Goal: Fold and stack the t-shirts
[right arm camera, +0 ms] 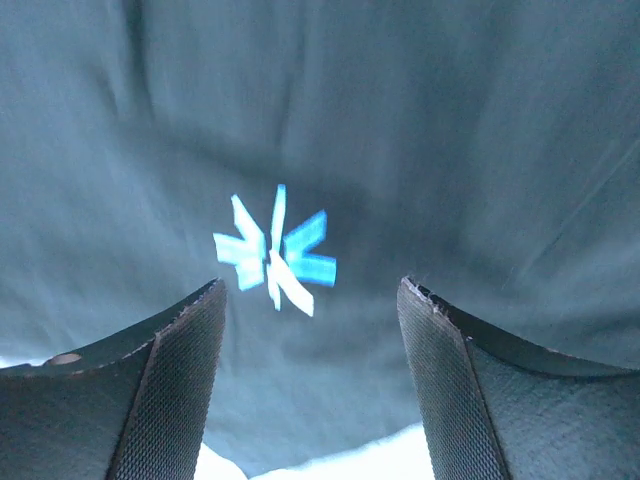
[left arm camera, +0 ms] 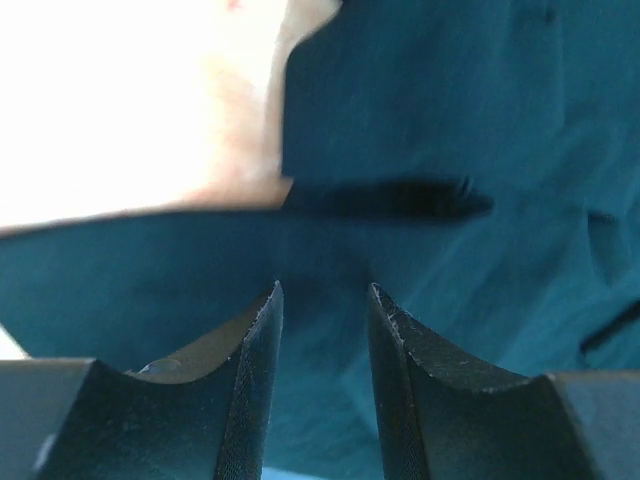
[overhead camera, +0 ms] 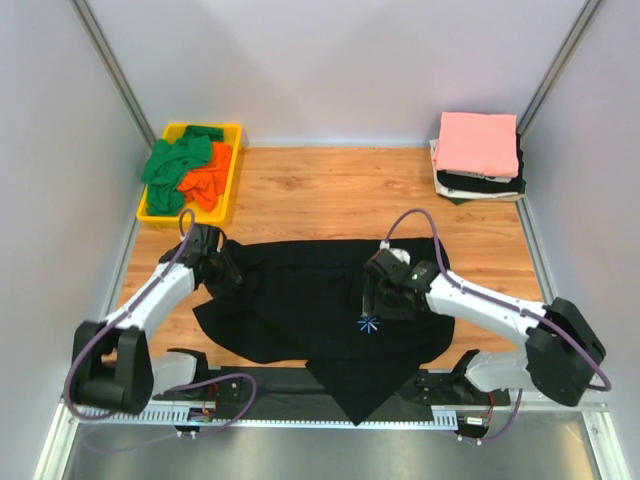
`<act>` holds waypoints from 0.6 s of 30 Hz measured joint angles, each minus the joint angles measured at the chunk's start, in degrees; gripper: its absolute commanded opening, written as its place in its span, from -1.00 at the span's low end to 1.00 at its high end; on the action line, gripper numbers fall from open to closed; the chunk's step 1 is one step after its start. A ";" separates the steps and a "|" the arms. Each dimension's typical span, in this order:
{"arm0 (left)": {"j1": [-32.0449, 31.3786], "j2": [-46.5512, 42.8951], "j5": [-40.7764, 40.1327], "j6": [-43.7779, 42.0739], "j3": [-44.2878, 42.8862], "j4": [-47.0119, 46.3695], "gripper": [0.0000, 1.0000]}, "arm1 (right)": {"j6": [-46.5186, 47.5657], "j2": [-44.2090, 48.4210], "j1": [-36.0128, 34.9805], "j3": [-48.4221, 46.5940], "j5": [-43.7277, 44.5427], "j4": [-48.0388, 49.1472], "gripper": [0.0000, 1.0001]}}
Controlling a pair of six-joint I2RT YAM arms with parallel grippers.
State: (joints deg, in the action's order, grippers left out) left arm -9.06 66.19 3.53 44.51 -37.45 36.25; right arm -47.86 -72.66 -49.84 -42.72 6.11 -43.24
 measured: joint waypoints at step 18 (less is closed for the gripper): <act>-0.26 15.26 -12.02 0.02 -9.64 -3.72 0.12 | 13.05 -6.91 15.67 -6.82 -2.23 3.52 0.40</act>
State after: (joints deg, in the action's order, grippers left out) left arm -9.32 81.45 -8.49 44.53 -47.09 32.53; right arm -34.81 -79.57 -34.17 -49.54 3.88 -39.72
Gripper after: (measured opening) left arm 0.546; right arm 0.702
